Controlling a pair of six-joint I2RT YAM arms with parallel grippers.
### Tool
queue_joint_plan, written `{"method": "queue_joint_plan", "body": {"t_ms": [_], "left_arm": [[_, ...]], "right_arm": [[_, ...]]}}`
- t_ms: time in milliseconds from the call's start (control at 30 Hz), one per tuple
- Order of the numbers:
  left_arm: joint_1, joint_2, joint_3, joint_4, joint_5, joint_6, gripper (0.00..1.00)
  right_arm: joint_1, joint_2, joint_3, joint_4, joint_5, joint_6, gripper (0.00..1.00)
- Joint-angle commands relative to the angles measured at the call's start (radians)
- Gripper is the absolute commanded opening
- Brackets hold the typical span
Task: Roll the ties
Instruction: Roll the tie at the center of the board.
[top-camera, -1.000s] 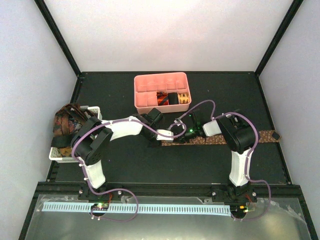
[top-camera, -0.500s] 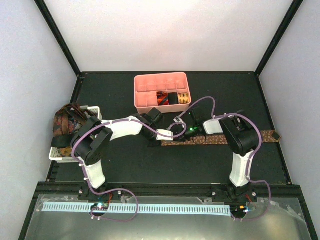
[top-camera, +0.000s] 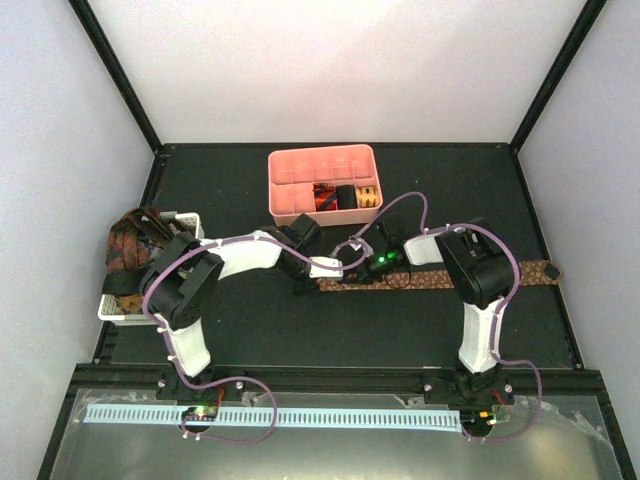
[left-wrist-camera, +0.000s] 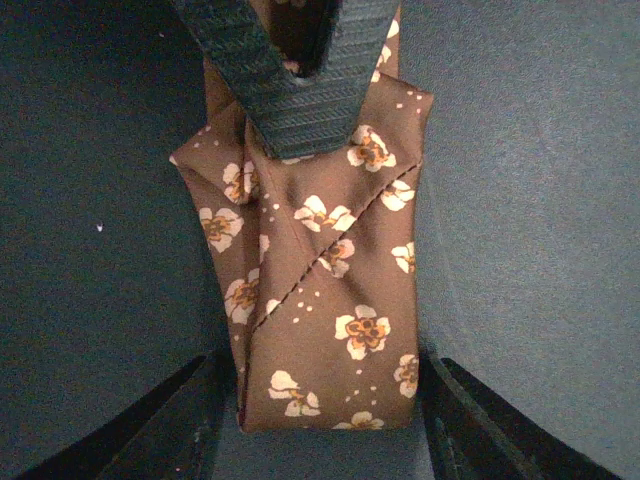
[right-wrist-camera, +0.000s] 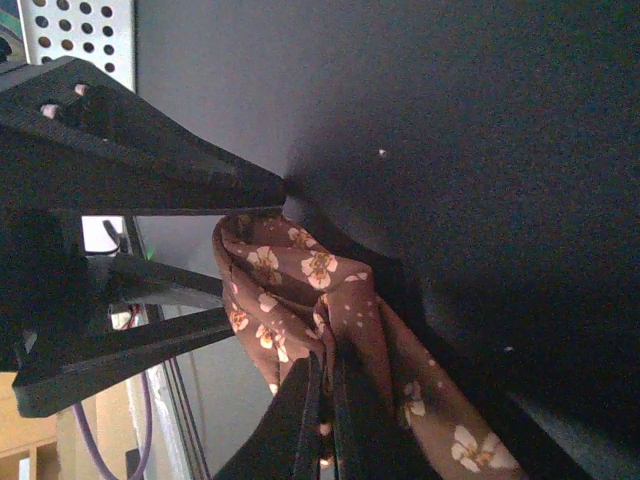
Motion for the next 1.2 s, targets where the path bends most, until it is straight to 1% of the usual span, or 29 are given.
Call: {"method": "queue_joint_plan", "body": {"t_ms": [0,67,167,267,367,567,733,967,1067,1167], "left_arm": [[0.002,-0.026,0.007,0.007,0.014,-0.019,0.48],[0.003,-0.036,0.018,0.003,0.028,-0.03,0.41],[-0.001,-0.07,0.026,0.003,0.07,-0.038,0.37],[-0.01,-0.088,0.038,-0.002,0.105,-0.046,0.37],[-0.024,-0.069,0.076,-0.016,0.121,-0.071,0.37],[-0.06,0.006,0.16,-0.033,0.111,-0.102,0.37],[-0.065,0.07,0.207,-0.047,0.125,-0.151,0.36],[-0.065,0.057,0.15,0.034,0.205,-0.203,0.35],[-0.065,0.055,0.105,0.103,0.201,-0.236,0.35],[-0.063,0.055,0.042,0.188,0.189,-0.256,0.39]], "right_arm": [[-0.001,0.014,0.004,-0.04,0.07,-0.035,0.02],[-0.001,0.017,0.003,-0.04,0.073,-0.033,0.02],[-0.001,0.019,0.001,-0.036,0.066,-0.03,0.02],[-0.002,0.019,0.003,-0.031,0.055,-0.023,0.02],[-0.002,0.022,0.007,-0.029,0.046,-0.019,0.02],[-0.008,0.002,0.006,-0.009,0.006,0.0,0.02],[-0.025,-0.002,-0.004,0.013,-0.024,0.021,0.02],[-0.032,0.0,-0.022,0.03,-0.036,0.018,0.02],[-0.032,0.0,-0.025,0.036,-0.041,0.021,0.02],[-0.032,0.003,-0.025,0.035,-0.042,0.024,0.02]]}}
